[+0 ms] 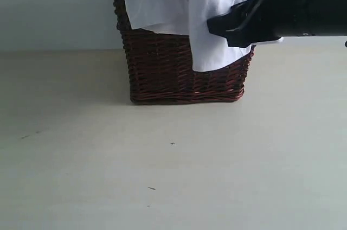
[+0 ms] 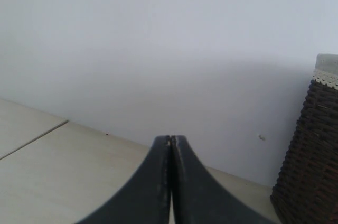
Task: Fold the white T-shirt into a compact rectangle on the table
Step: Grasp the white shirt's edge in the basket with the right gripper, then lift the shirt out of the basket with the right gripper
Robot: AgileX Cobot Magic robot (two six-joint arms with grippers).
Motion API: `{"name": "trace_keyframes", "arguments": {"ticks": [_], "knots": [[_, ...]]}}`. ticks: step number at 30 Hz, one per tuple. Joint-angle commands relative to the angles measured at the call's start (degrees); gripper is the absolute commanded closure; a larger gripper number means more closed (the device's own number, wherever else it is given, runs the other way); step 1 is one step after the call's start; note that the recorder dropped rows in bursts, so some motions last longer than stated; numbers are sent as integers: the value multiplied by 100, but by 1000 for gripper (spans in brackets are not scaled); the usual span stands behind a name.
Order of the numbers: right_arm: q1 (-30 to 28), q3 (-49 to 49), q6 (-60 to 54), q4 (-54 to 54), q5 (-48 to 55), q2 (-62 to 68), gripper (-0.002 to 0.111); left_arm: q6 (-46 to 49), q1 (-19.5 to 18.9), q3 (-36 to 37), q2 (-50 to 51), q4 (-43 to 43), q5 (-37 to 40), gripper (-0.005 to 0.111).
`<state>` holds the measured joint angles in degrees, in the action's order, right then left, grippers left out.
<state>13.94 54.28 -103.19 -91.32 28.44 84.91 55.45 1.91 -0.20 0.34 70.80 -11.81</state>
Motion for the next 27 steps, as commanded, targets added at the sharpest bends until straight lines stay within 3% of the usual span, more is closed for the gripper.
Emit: {"name": "trace_keyframes", "arguments": {"ticks": [1, 6, 13, 19, 27], "knots": [[6, 176, 147, -294, -60, 75, 71, 4, -15, 20, -34, -7, 17, 107], [6, 384, 182, -297, -60, 75, 108, 4, -15, 20, -34, -7, 17, 107], [6, 676, 177, -308, 532, -581, 108, 4, -15, 20, -34, -7, 17, 107], [6, 1052, -1803, -863, 192, -1247, 108, 4, -15, 20, -34, -7, 17, 107], [6, 2351, -1788, -863, -115, -1247, 108, 4, -15, 20, -34, -7, 17, 107]]}}
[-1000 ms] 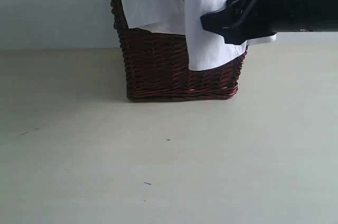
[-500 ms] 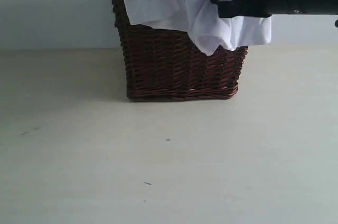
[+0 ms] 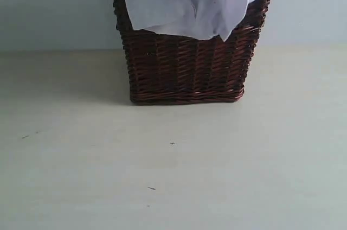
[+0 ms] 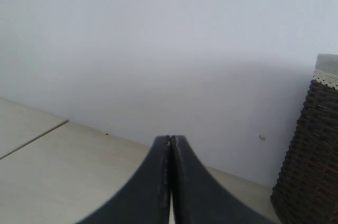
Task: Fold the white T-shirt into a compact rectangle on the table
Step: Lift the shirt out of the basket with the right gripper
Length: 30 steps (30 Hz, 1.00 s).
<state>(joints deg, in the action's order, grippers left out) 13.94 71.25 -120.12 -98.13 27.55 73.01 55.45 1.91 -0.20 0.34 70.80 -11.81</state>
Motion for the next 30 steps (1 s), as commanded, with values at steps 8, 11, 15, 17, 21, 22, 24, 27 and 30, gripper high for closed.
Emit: {"name": "trace_keyframes", "arguments": {"ticks": [8, 11, 15, 17, 21, 22, 24, 27, 30], "knots": [[6, 1760, -95, -181, -509, -56, 108, 4, -15, 20, -34, -7, 17, 107], [6, 2123, -95, -181, -568, -56, 108, 4, -15, 20, -34, -7, 17, 107], [6, 2744, -95, -181, -568, -56, 108, 4, -15, 20, -34, -7, 17, 107], [6, 3074, -95, -181, -568, -56, 108, 4, -15, 20, -34, -7, 17, 107], [6, 3751, -95, -181, -641, -56, 108, 4, -15, 20, -34, -7, 17, 107], [6, 3918, -95, -181, -633, -56, 108, 4, -15, 20, -34, -7, 17, 107], [6, 4228, -95, -181, -633, -56, 108, 4, -15, 20, -34, -7, 17, 107], [6, 4586, -95, -181, -633, -83, 108, 4, -15, 20, -34, -7, 17, 107], [6, 4872, -95, -181, -633, -139, 108, 4, -15, 20, -34, -7, 17, 107]]}}
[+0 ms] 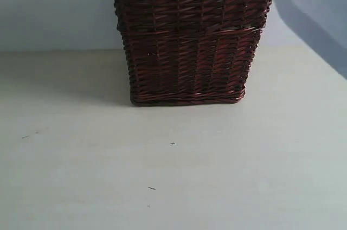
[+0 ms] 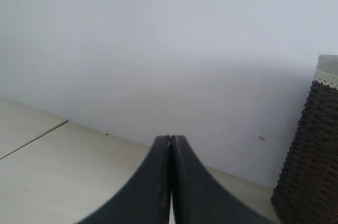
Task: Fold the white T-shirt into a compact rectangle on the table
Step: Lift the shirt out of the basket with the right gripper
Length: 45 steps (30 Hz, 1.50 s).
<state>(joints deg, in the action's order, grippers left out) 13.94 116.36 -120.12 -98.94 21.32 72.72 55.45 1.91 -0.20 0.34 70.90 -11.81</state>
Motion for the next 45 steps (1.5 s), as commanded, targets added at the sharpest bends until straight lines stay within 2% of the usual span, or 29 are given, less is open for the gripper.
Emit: {"name": "trace_keyframes", "arguments": {"ticks": [1, 14, 19, 25, 31, 34, 39, 45], "knots": [[6, 411, -95, -100, -9, -137, 108, 4, -15, 20, -34, -17, 17, 107], [6, 585, 278, -100, -9, -540, 108, 4, -15, 20, -34, -17, 17, 107], [6, 585, 1100, -100, -9, -540, 108, 4, -15, 20, -34, -17, 17, 107], [6, 385, 2699, 1366, 122, -390, 108, 4, -15, 20, -34, -17, 17, 107], [6, 74, 4912, 3682, 1570, 117, 108, 4, -15, 20, -34, -17, 17, 107], [6, -83, 5854, 4154, 2658, 416, 108, 4, -15, 20, -34, -17, 17, 107], [6, -312, 6024, 4264, 4296, 865, 108, 4, -15, 20, -34, -17, 17, 107], [6, -343, 6002, 4842, 4771, 1188, 108, 4, -15, 20, -34, -17, 17, 107]]}}
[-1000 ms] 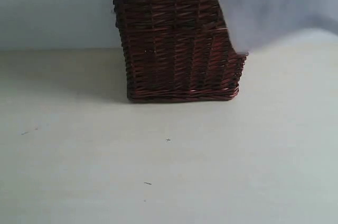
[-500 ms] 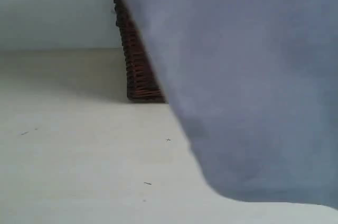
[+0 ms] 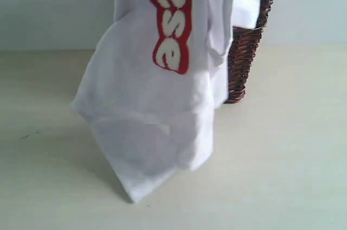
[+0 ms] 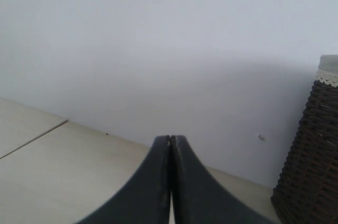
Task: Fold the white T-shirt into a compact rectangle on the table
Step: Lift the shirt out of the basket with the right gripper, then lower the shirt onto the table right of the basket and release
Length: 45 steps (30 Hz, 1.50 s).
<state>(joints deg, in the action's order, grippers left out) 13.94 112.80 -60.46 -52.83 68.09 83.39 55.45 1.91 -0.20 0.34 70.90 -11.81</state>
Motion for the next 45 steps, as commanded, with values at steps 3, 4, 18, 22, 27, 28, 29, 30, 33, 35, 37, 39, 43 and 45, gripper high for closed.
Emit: {"name": "trace_keyframes", "arguments": {"ticks": [3, 4, 18, 22, 27, 28, 29, 30, 33, 35, 37, 39, 43, 45], "knots": [[6, 13, 31, 550, 172, 297, 108, 4, -15, 20, -34, -17, 17, 107], [6, 13, 31, 624, 187, 367, 108, 4, -15, 20, -34, -17, 17, 107], [6, -922, -434, 818, 187, 732, 108, 4, -15, 20, -34, -17, 17, 107], [6, -1432, -447, 1885, 24, 431, 108, 4, -15, 20, -34, -17, 17, 107], [6, -2075, -426, 3465, -375, -402, 108, 4, -15, 20, -34, -17, 17, 107], [6, -2173, -426, 3595, -307, -458, 108, 4, -15, 20, -34, -17, 17, 107], [6, -2386, -401, 4008, -260, -547, 108, 4, -15, 20, -34, -17, 17, 107], [6, -2462, -357, 4250, -248, -558, 108, 4, -15, 20, -34, -17, 17, 107], [6, -2905, 324, 5556, -345, -632, 108, 4, -15, 20, -34, -17, 17, 107], [6, -3075, 814, 6124, -475, -679, 108, 4, -15, 20, -34, -17, 17, 107], [6, -3371, 1356, 6875, -823, -812, 108, 4, -15, 20, -34, -17, 17, 107], [6, -3713, 1575, 7236, -1242, -1010, 108, 4, -15, 20, -34, -17, 17, 107], [6, -4123, 1575, 7229, -1364, -1209, 108, 4, -15, 20, -34, -17, 17, 107], [6, -4248, 1575, 7229, -1364, -1246, 108, 4, -15, 20, -34, -17, 17, 107]]}}
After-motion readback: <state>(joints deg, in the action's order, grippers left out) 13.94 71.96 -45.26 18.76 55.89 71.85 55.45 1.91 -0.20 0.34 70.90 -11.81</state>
